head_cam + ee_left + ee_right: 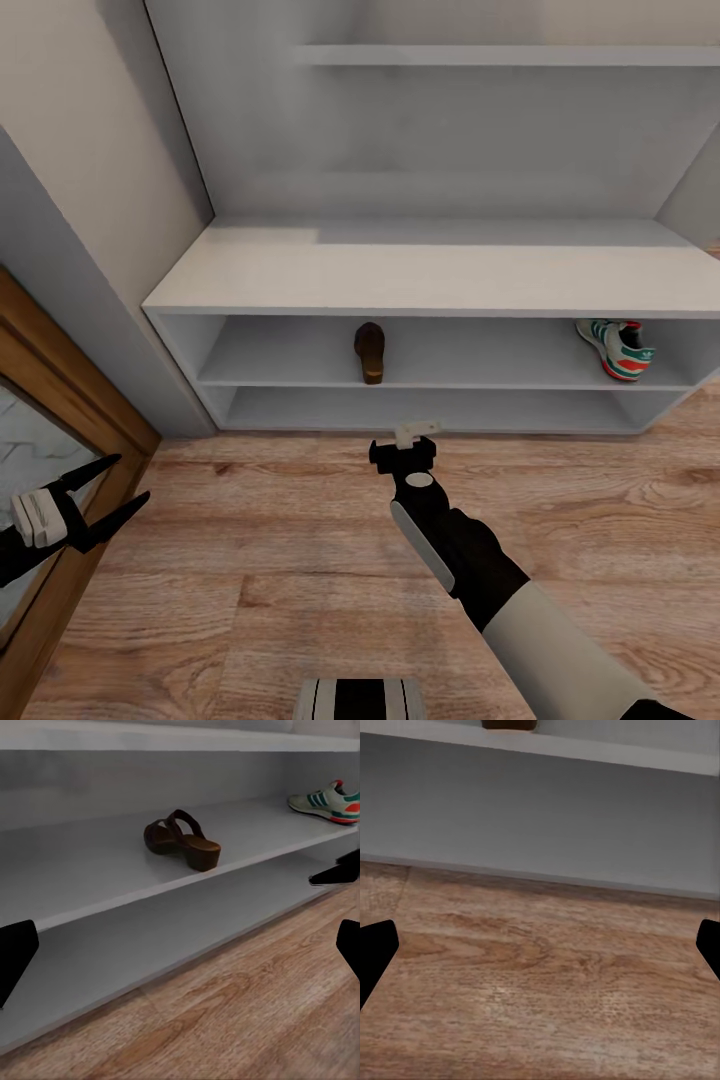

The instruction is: Pick up the two gym shoes and the two sandals from the corridor floor and place them onto the hallstand (shoe rack) in the corridor, making sure they are on the rack and not on the floor. Arrange them so the two gym shoes are next to each other and the two sandals are next to each other.

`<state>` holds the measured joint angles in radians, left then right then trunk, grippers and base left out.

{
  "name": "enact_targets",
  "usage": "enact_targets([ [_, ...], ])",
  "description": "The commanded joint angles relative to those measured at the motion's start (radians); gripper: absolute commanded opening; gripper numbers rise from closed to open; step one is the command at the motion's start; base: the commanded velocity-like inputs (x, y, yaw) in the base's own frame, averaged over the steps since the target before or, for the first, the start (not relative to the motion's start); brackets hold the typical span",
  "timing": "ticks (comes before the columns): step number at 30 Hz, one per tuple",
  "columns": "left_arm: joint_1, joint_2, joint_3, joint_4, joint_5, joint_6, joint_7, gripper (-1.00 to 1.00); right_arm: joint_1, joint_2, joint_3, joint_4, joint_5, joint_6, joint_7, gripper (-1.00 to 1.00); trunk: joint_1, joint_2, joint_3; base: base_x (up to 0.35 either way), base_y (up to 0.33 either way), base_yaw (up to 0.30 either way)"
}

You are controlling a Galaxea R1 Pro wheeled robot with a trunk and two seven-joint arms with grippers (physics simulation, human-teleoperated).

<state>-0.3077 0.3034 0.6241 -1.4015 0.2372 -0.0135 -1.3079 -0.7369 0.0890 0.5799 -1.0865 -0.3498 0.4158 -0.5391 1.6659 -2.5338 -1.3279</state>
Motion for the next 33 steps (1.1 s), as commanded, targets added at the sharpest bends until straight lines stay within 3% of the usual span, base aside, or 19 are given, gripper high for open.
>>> enact_targets([
  [1, -0.001, 0.000, 0.000, 0.000, 0.001, -0.001, -0.003, 1.00, -0.001, 0.000, 0.003, -0.001, -0.008, 0.003, -0.009, 1.00, 0.000, 0.000, -0.001, 0.000, 0.000, 0.000],
  [13, -0.001, -0.021, -0.017, 0.003, -0.004, 0.005, 0.013, 1.00, 0.049, -0.005, 0.007, -0.091, -0.006, 0.023, -0.114, 1.00, 0.000, 0.000, -0.001, 0.000, 0.000, 0.000],
  [18, 0.001, -0.025, -0.020, 0.003, -0.005, 0.007, 0.017, 1.00, 0.112, -0.015, 0.010, -0.159, 0.004, 0.032, -0.150, 1.00, 0.000, 0.000, -0.001, 0.000, 0.000, 0.000],
  [25, 0.015, -0.026, -0.029, 0.025, -0.008, 0.016, 0.021, 1.00, 0.221, -0.054, 0.011, -0.270, 0.023, 0.038, -0.178, 1.00, 0.000, 0.000, -0.001, 0.000, 0.000, 0.000],
  [33, 0.026, -0.025, -0.032, 0.079, -0.024, 0.020, 0.026, 1.00, 0.311, -0.076, 0.007, -0.321, 0.029, 0.032, -0.186, 1.00, 0.000, 0.000, -0.001, 0.000, 0.000, 0.000],
])
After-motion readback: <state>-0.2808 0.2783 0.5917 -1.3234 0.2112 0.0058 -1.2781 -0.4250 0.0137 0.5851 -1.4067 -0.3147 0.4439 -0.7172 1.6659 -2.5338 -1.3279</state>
